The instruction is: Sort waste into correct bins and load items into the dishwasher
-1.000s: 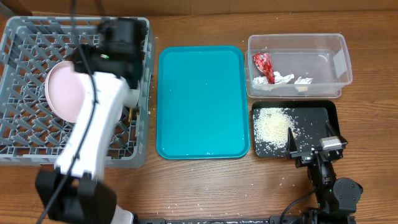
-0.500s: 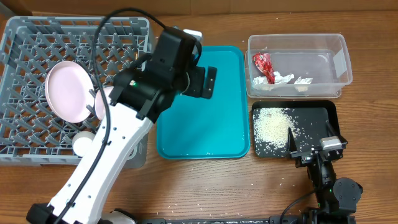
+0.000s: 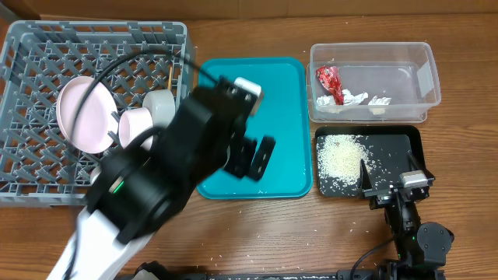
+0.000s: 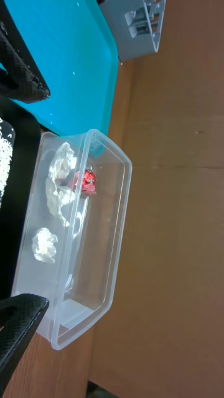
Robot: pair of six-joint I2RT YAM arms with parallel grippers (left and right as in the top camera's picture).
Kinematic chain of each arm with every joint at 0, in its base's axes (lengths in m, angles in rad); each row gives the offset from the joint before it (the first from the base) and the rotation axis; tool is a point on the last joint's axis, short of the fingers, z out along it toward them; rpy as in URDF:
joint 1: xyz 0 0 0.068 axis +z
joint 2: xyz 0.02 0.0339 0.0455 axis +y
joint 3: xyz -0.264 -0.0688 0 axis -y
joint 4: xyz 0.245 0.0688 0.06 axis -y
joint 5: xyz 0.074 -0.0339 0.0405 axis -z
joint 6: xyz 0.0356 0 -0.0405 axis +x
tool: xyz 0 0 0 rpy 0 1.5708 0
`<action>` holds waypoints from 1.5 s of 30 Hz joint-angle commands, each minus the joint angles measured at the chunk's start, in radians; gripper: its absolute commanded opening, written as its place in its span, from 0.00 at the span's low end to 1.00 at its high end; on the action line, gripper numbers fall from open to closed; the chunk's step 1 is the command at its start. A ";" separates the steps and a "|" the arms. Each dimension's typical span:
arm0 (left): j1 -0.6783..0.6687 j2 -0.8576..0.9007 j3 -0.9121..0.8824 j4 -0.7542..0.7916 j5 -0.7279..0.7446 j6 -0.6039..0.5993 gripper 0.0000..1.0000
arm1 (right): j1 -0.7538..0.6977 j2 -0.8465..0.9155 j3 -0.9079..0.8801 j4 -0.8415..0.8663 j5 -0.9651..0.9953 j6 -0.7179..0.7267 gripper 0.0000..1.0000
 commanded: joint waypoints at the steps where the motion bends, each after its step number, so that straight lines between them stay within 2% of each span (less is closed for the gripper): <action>1: -0.025 -0.045 0.010 -0.016 0.019 0.019 1.00 | -0.005 -0.012 -0.011 0.006 0.000 0.005 1.00; 4: -0.020 -0.063 0.010 -0.121 -0.014 0.003 1.00 | -0.005 -0.012 -0.011 0.006 0.000 0.005 1.00; 6: -0.003 -0.098 0.010 -0.158 -0.098 -0.078 1.00 | -0.005 -0.012 -0.011 0.006 0.000 0.005 1.00; 8: 0.010 -0.144 0.010 -0.129 -0.133 -0.085 1.00 | -0.005 -0.012 -0.011 0.006 0.000 0.005 1.00; 10: 0.017 -0.204 -0.012 -0.057 -0.231 -0.069 1.00 | -0.005 -0.012 -0.011 0.006 0.000 0.005 1.00; 12: 0.098 -0.288 -0.116 0.103 -0.262 0.041 1.00 | -0.005 -0.012 -0.011 0.006 0.000 0.005 1.00; 15: 0.202 -0.374 -0.269 0.277 -0.151 0.138 1.00 | -0.005 -0.012 -0.011 0.006 0.000 0.005 1.00; 16: 0.275 -0.432 -0.389 0.395 -0.061 0.164 1.00 | -0.005 -0.012 -0.011 0.006 0.000 0.005 1.00; 19: 0.404 -0.557 -0.640 0.618 0.085 0.166 1.00 | -0.005 -0.012 -0.011 0.006 0.000 0.005 1.00; 24: 0.497 -0.777 -0.995 0.879 0.144 0.165 1.00 | -0.005 -0.012 -0.011 0.006 0.000 0.005 1.00; 29: 0.516 -1.008 -1.242 0.943 0.148 0.157 1.00 | -0.005 -0.012 -0.011 0.006 0.000 0.005 1.00; 36: 0.538 -1.246 -1.455 0.949 0.133 0.150 1.00 | -0.005 -0.012 -0.011 0.006 0.000 0.005 1.00; 41: 0.541 -1.255 -1.575 1.044 0.136 0.142 1.00 | -0.005 -0.012 -0.011 0.006 0.000 0.005 1.00; 44: 0.541 -1.255 -1.668 1.178 0.136 0.113 1.00 | -0.005 -0.012 -0.011 0.006 0.000 0.005 1.00; 45: 0.541 -1.255 -1.677 1.162 0.135 0.113 1.00 | -0.005 -0.012 -0.011 0.006 0.000 0.005 1.00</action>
